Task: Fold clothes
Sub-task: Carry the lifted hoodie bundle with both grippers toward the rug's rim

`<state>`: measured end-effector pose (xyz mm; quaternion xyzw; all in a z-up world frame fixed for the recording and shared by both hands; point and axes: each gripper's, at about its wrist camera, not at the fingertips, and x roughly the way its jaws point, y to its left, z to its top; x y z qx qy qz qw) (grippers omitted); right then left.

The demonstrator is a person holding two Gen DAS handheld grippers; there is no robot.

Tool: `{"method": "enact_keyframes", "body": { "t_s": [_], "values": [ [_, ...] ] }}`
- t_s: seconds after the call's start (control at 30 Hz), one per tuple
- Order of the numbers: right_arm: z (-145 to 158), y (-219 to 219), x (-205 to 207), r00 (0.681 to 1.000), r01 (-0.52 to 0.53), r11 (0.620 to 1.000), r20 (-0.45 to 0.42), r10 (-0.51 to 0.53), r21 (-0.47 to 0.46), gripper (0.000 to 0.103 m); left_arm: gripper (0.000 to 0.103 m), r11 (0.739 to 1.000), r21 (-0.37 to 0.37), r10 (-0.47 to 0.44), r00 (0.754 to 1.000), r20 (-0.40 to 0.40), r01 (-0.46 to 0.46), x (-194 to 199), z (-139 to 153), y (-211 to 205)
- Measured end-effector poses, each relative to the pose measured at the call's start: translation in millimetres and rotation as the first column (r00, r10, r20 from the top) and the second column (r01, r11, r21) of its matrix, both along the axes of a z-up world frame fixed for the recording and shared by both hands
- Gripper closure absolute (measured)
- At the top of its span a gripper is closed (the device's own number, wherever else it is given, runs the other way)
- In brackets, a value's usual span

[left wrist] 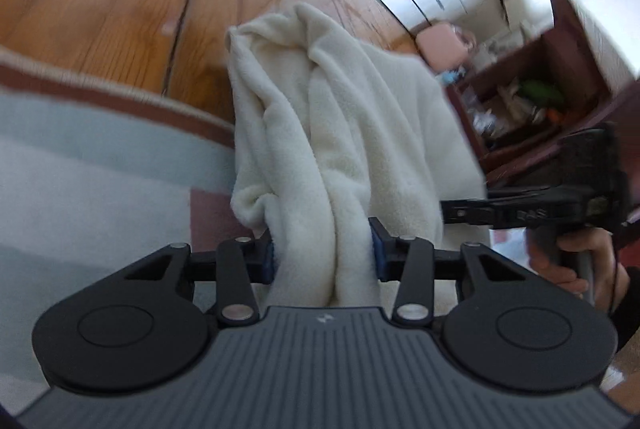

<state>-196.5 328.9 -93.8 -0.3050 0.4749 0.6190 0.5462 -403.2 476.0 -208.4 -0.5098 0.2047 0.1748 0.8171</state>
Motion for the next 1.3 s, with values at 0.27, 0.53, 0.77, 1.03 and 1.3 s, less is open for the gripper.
{"method": "enact_keyframes", "body": {
  "t_s": [0.27, 0.53, 0.77, 1.03, 1.3],
  "values": [
    [41.6, -33.8, -40.5, 0.983, 0.042, 0.990, 0.170, -0.065, 0.136, 0.053, 0.064, 0.999, 0.041, -0.021, 1.000, 0.016, 0.021, 14.7, 12.6, -14.0],
    [72.9, -115.9, -11.2, 0.969, 0.248, 0.927, -0.064, -0.240, 0.280, 0.055, 0.065, 0.971, 0.236, -0.021, 0.999, -0.032, 0.028, 15.1, 88.8, -58.6],
    [130.6, -201.6, 34.4, 0.925, 0.379, 0.829, -0.147, -0.350, 0.411, 0.055, 0.065, 0.911, 0.382, -0.130, 0.987, -0.096, 0.157, 73.5, 188.6, -108.4],
    [169.8, -310.6, 54.1, 0.825, 0.557, 0.687, -0.215, -0.523, 0.466, 0.055, 0.065, 0.795, 0.515, -0.205, 0.941, -0.268, 0.320, 140.0, 258.2, -190.8],
    [157.2, -384.2, 109.0, 0.752, 0.653, 0.609, -0.288, -0.593, 0.450, 0.055, 0.065, 0.776, 0.460, -0.303, 0.895, -0.328, 0.431, 214.9, 252.1, -234.0]
  ]
}}
